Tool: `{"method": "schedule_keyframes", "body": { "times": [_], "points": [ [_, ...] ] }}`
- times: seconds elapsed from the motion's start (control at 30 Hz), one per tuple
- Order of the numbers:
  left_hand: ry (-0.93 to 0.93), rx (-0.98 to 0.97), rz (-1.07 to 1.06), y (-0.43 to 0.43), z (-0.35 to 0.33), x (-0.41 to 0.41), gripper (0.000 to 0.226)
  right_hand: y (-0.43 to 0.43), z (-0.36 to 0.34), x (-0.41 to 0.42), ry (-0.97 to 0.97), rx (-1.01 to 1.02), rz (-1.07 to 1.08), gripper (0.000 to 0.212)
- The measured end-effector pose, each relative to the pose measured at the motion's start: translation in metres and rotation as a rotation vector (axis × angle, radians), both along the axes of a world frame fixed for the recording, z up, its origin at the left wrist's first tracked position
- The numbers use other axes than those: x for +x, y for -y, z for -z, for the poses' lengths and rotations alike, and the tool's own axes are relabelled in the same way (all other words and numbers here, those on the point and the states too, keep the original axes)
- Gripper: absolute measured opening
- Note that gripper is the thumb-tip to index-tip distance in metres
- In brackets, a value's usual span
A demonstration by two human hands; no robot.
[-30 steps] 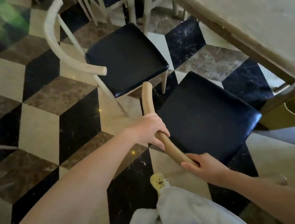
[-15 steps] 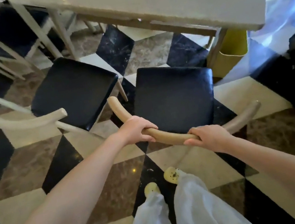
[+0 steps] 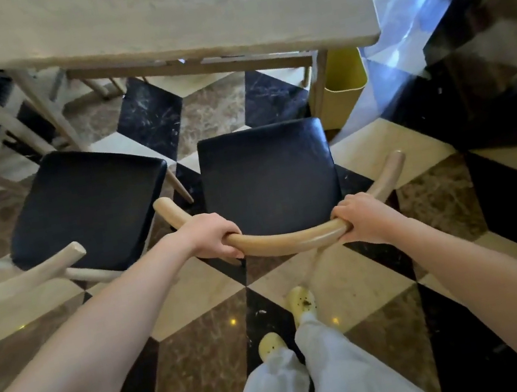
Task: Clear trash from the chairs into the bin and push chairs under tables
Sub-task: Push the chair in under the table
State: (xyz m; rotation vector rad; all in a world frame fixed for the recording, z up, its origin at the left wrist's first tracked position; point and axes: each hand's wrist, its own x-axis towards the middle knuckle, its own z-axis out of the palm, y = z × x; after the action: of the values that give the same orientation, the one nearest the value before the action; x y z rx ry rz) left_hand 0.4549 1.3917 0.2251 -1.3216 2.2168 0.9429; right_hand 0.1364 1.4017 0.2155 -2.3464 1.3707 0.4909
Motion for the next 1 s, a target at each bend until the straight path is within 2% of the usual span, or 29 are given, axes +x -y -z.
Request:
{"method": "schedule_keyframes", "body": {
  "times": [0.3, 0.67, 1.0],
  "points": [
    [0.091, -0.026, 0.050, 0.047, -0.007, -0.002, 0.030, 0.042, 0.007, -0.001, 0.086, -0.070, -0.016, 0.035],
    [0.116, -0.004, 0.032, 0.146, -0.024, -0.006, 0.030, 0.133, 0.002, -0.006, 0.183, -0.078, 0.012, 0.036],
    [0.118, 0.006, 0.022, 0.224, -0.026, 0.005, 0.031, 0.200, 0.002, 0.003, 0.188, -0.115, 0.043, 0.037]
  ]
}}
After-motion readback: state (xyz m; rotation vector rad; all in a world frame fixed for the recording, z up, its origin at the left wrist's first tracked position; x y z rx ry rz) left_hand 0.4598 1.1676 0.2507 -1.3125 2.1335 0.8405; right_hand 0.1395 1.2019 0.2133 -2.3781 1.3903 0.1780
